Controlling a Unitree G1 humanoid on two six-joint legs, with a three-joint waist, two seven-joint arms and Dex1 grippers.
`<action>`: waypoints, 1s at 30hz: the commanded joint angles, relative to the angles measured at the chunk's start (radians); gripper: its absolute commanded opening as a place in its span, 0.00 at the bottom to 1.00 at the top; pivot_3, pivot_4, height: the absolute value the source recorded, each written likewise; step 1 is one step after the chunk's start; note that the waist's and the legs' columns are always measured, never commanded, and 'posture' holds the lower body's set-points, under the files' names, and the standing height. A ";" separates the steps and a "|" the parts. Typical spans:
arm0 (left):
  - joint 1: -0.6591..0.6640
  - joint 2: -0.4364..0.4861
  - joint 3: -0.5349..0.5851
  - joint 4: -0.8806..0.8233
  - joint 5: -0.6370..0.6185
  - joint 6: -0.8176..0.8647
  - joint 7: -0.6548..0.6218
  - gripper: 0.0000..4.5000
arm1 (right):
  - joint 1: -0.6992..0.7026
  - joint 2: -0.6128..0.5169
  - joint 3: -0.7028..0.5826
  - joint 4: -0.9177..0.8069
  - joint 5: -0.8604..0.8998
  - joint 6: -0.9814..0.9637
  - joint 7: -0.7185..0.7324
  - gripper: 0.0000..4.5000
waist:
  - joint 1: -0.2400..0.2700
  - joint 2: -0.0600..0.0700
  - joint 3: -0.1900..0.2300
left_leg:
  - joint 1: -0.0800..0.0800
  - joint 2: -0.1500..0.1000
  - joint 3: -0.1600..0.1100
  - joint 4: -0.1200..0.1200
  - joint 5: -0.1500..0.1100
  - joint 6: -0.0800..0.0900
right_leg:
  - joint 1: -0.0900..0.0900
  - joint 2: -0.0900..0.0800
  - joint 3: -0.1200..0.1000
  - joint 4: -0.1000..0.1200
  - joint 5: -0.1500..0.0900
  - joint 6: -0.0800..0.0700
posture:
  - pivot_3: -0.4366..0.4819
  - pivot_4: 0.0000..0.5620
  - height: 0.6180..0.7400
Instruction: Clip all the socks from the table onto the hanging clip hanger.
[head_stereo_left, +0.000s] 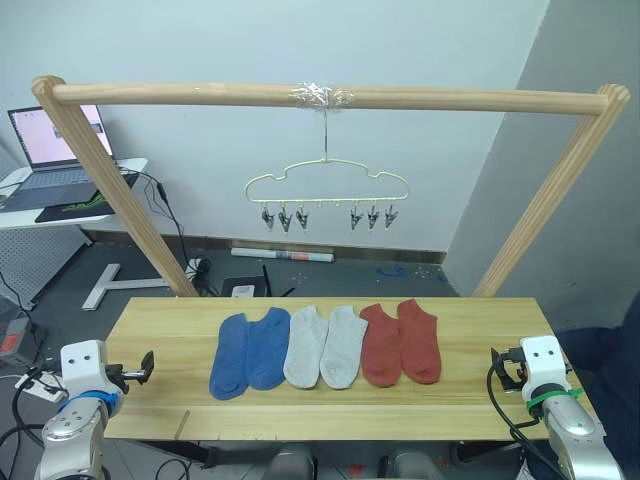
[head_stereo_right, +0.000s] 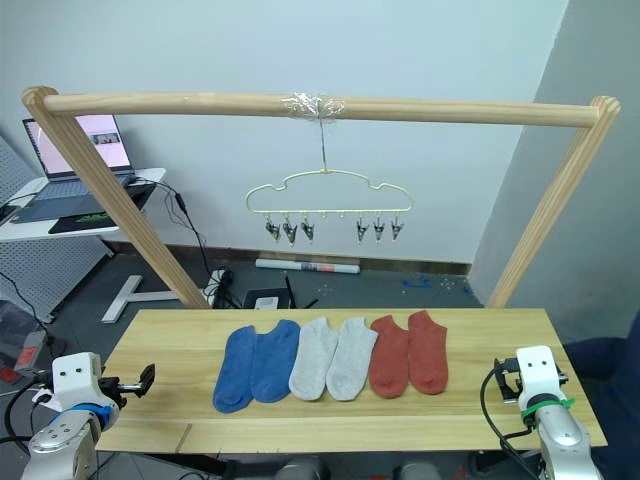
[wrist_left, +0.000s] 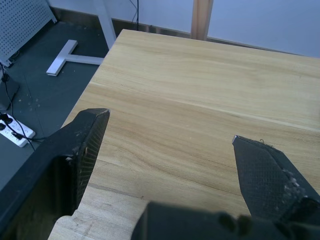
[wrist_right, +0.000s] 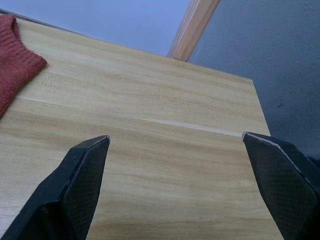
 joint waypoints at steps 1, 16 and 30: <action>-0.007 0.011 0.035 -0.025 -0.028 -0.012 -0.012 1.00 | -0.012 -0.008 -0.018 -0.030 -0.002 -0.006 -0.013 0.99 | 0.000 0.000 0.000 | 0.000 0.000 0.000 0.000 0.000 0.000 | 0.000 0.000 0.000 0.000 0.000 0.000 | 0.63 0.12 1.00; 0.024 0.029 0.057 -0.144 -0.079 0.048 -0.104 1.00 | 0.001 0.003 -0.010 -0.072 -0.018 -0.003 -0.034 0.99 | -0.005 -0.002 0.024 | -0.002 0.001 0.000 -0.001 -0.002 -0.002 | -0.001 -0.001 0.000 0.000 -0.004 0.000 | 0.62 0.15 1.00; 0.083 -0.011 0.065 -0.555 -0.218 0.248 -0.132 1.00 | -0.012 0.032 0.013 -0.213 0.061 0.079 0.043 0.99 | -0.008 -0.003 0.029 | -0.002 0.006 0.000 -0.001 -0.002 -0.003 | -0.001 -0.001 0.000 0.000 -0.004 0.000 | 0.59 0.15 1.00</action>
